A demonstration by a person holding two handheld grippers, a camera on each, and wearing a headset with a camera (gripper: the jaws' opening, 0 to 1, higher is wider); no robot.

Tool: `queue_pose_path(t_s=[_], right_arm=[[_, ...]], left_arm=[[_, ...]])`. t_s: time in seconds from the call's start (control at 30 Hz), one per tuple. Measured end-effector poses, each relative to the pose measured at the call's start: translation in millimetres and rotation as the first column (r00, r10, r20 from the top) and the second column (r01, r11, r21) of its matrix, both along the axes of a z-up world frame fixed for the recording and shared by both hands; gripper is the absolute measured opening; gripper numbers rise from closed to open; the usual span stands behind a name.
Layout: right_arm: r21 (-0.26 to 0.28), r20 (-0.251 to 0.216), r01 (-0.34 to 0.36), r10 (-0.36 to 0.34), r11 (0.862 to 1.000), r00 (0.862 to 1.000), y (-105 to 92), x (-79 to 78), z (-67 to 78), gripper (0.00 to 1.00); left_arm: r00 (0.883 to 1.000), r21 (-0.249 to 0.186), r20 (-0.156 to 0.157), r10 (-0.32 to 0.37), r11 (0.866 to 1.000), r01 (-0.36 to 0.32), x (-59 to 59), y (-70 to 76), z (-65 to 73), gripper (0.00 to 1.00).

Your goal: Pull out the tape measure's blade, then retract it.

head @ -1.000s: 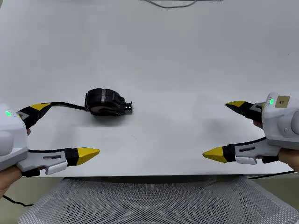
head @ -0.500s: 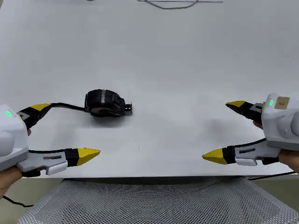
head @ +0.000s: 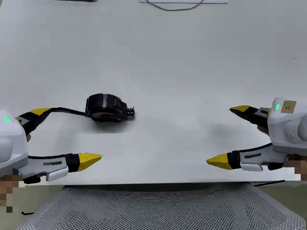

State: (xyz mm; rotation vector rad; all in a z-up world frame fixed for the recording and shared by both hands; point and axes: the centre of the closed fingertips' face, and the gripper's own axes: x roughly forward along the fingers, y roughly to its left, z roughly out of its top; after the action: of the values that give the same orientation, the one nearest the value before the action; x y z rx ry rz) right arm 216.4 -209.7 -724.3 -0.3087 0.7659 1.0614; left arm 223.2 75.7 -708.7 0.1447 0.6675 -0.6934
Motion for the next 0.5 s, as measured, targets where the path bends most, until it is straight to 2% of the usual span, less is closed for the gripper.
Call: queue_pose_path(t_s=[0.3, 0.43, 0.5], right_arm=[[0.002, -0.001, -0.023, 0.023, 1.000, 1.000, 7.8, 6.0, -3.1, 0.88], [-0.001, -0.007, -0.044, 0.044, 0.999, 0.999, 9.9, 7.3, -9.7, 0.88], [0.003, -0.012, -0.052, 0.052, 0.999, 0.999, 12.0, 7.6, -10.8, 0.88]], left_arm=[[1.000, 0.002, -0.004, -0.018, 1.000, 0.018, 5.0, -3.1, -4.2, 0.99], [0.999, 0.013, -0.005, -0.037, 0.999, 0.037, 6.8, -4.0, -7.2, 0.96], [0.999, 0.016, -0.017, -0.043, 0.999, 0.043, 7.6, -3.8, -9.5, 0.95]])
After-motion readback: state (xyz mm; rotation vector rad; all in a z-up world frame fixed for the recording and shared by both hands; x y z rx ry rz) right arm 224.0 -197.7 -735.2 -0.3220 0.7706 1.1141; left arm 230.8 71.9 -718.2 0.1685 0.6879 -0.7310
